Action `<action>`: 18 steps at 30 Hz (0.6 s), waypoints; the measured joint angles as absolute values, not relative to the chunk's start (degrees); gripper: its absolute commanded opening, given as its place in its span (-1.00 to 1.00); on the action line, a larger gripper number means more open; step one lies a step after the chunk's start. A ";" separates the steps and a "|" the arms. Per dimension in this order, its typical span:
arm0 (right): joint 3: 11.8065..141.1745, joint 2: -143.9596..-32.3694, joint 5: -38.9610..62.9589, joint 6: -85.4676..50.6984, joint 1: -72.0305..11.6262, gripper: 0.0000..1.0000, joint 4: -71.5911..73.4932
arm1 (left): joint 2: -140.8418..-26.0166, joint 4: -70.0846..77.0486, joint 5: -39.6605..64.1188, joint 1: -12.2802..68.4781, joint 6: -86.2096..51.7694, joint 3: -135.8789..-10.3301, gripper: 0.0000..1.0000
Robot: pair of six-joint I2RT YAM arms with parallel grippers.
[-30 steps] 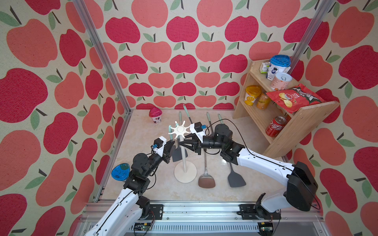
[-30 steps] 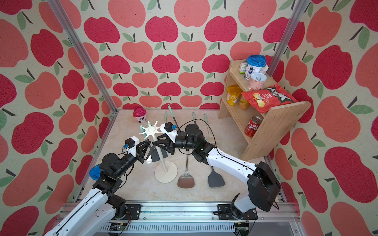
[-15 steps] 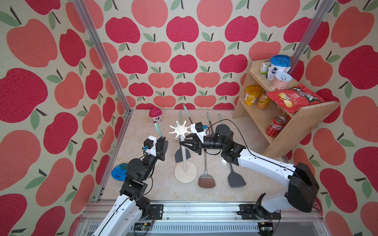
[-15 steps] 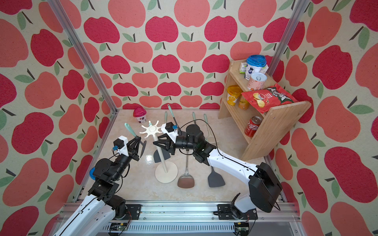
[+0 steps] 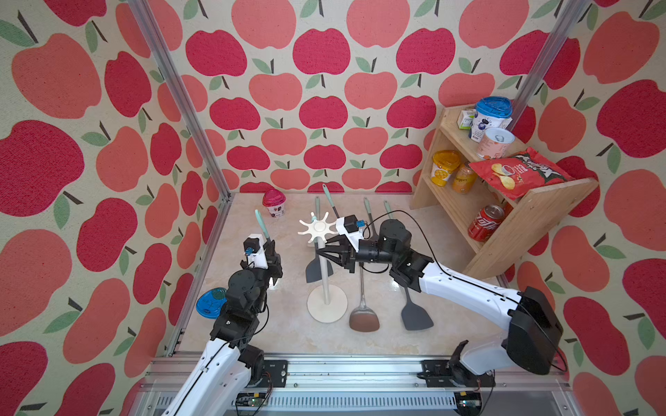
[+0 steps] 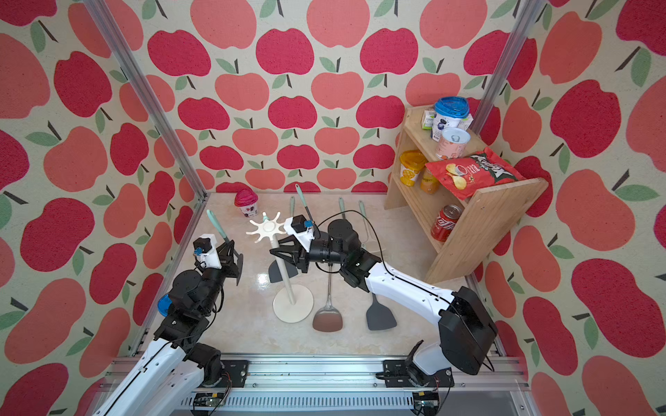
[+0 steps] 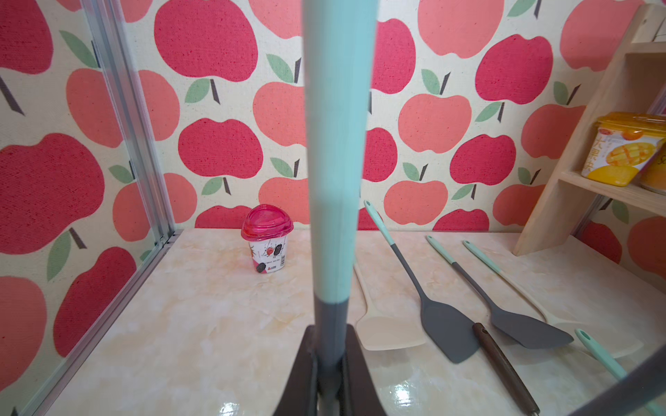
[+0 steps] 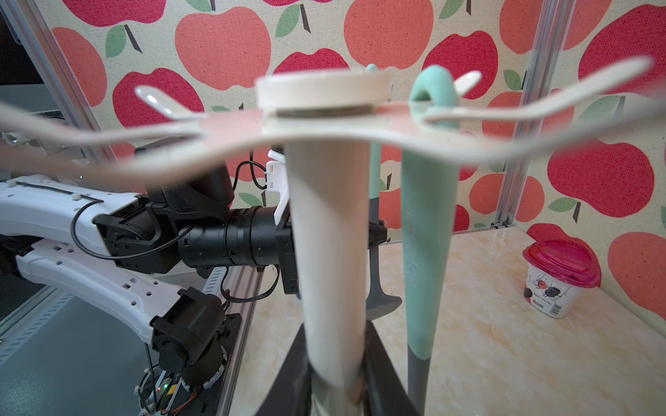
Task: Take the spatula off the kitchen utensil rack
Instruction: Take off the spatula from the rack, then place the spatula at the center of the board.
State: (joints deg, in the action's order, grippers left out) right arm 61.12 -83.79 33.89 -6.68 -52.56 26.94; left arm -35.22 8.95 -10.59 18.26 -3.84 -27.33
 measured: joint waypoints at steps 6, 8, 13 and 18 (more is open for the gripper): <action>60.93 -83.59 33.71 -6.66 -52.53 -1.00 26.89 | -44.99 -2.24 -11.84 16.32 -6.07 -40.47 -1.00; 60.93 -83.57 33.74 -6.63 -52.53 -1.00 26.89 | -48.73 -6.52 -12.29 15.59 -6.94 -44.71 -1.00; 60.07 -82.94 33.71 -6.61 -52.53 -1.00 27.31 | -61.21 -16.67 -15.35 14.37 -9.17 -54.54 -1.00; 58.87 -82.08 33.74 -6.63 -52.53 -1.00 28.21 | -73.38 -25.19 -16.97 14.11 -10.92 -60.47 -1.00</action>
State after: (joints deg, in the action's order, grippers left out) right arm 58.87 -82.08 33.74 -6.63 -52.53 28.21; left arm -73.38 -25.19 -16.97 14.11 -10.92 -60.47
